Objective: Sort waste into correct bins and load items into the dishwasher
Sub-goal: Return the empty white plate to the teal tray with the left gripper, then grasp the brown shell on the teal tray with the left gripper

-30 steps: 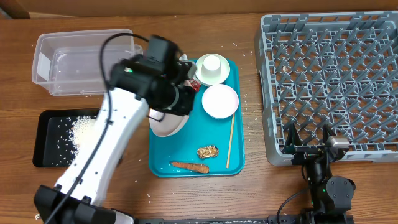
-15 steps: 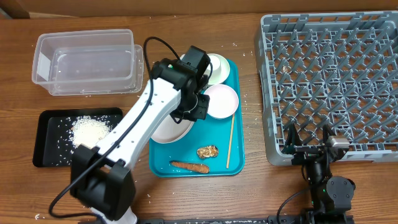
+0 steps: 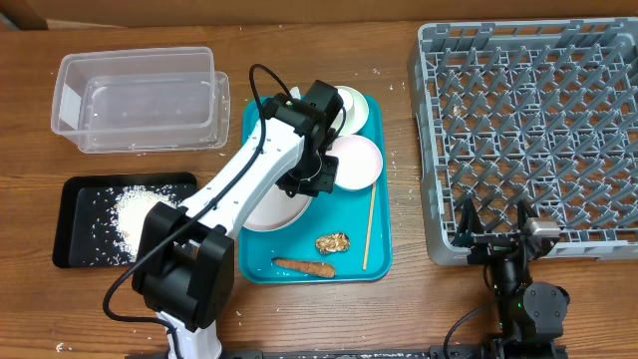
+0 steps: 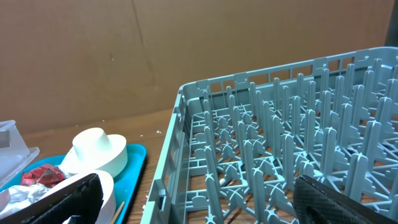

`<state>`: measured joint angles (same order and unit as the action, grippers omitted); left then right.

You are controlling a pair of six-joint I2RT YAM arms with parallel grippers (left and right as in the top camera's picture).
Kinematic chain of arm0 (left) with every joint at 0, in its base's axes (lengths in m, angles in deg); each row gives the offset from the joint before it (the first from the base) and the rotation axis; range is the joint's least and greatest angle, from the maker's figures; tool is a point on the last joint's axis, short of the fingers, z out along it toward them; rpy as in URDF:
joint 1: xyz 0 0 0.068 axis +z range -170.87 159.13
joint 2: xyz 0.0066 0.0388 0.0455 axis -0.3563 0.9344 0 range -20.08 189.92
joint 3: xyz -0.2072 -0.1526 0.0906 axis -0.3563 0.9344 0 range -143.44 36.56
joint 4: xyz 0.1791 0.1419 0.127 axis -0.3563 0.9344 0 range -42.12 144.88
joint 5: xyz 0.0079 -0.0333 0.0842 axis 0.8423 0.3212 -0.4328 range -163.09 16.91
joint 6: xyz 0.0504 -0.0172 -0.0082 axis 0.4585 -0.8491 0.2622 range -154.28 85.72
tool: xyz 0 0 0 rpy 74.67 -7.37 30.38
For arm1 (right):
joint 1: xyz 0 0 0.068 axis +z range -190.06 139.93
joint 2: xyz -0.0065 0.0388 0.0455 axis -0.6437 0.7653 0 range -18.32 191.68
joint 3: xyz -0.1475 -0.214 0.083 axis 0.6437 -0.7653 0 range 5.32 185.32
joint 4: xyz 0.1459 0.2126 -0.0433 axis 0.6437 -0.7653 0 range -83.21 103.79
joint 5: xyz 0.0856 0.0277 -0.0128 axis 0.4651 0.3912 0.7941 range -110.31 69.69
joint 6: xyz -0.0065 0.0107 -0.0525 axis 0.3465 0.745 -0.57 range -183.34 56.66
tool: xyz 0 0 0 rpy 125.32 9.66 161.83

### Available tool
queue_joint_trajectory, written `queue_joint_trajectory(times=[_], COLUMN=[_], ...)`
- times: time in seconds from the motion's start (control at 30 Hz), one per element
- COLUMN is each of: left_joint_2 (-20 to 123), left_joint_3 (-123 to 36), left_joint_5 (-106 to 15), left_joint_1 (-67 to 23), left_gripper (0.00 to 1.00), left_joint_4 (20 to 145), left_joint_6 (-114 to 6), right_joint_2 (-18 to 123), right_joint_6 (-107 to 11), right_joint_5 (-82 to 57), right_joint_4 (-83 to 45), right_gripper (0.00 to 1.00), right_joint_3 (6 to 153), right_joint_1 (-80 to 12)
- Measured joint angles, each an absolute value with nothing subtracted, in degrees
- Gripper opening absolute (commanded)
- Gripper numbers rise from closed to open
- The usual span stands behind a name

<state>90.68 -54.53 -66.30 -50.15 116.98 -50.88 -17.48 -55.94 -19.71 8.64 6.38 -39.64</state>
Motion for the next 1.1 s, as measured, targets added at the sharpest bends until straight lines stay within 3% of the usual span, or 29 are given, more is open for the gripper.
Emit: queue_joint_trajectory(times=[0.3, 0.4, 0.67, 0.77, 1.07, 1.1], left_joint_2=[90.7, 90.7, 90.7, 90.7, 90.7, 90.7], left_joint_3=[-54.5, -54.5, -54.5, -54.5, -54.5, -54.5], left_joint_5=[-64.9, -63.3, -62.6, -62.6, -61.6, -61.2], left_joint_1=[-50.2, -50.2, -50.2, -50.2, -50.2, -50.2], left_gripper=[0.04, 0.11, 0.12, 0.04, 0.04, 0.07], left_joint_4=[116.3, 115.3, 115.3, 115.4, 119.7, 120.8], left_joint_6=[-50.9, -50.8, -50.9, -50.9, -50.2, -49.5], right_joint_2=[-17.5, -17.5, -17.5, -17.5, -17.5, -17.5], right_joint_6=[-55.9, -55.9, -55.9, -55.9, -55.9, -55.9], right_joint_5=[-19.7, -19.7, -19.7, -19.7, -19.7, -19.7], right_joint_4=[8.7, 8.6, 8.6, 8.6, 8.7, 8.7], right_gripper=[1.0, 1.0, 1.0, 1.0, 1.0, 1.0], right_joint_3=[6.4, 6.4, 6.4, 6.4, 6.4, 6.4], right_joint_1=[-39.6, -39.6, -39.6, -39.6, -39.6, -39.6])
